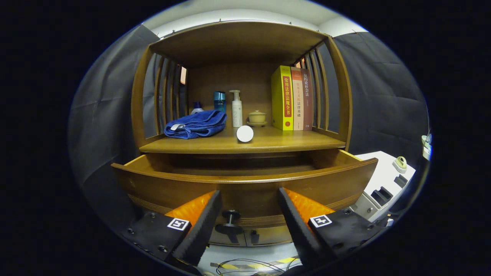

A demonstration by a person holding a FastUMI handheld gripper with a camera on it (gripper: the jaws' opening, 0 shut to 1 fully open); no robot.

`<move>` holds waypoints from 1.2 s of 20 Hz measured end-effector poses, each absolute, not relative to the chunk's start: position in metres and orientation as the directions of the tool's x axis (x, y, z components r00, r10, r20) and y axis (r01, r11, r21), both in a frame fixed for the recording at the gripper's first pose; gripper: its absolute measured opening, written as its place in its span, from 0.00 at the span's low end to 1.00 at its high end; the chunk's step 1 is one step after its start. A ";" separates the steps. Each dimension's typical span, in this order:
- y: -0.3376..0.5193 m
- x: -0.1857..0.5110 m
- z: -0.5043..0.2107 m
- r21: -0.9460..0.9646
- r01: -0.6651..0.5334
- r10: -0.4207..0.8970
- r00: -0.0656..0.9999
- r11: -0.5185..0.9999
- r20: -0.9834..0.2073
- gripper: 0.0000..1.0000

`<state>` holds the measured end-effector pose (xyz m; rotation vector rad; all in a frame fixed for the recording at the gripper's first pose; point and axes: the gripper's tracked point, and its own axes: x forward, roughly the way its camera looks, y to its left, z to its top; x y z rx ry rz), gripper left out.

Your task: Pull open the drawer, take out the items inside it, and place them on the countertop above the cabinet.

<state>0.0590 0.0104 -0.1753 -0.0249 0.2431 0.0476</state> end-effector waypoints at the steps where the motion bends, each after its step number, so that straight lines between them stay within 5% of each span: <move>1: 0.010 0.062 -0.176 -0.028 -0.050 0.042 0.970 0.998 -0.241 0.98; 24: 0.016 0.139 -0.175 -0.005 -0.043 0.040 0.967 0.999 -0.251 0.98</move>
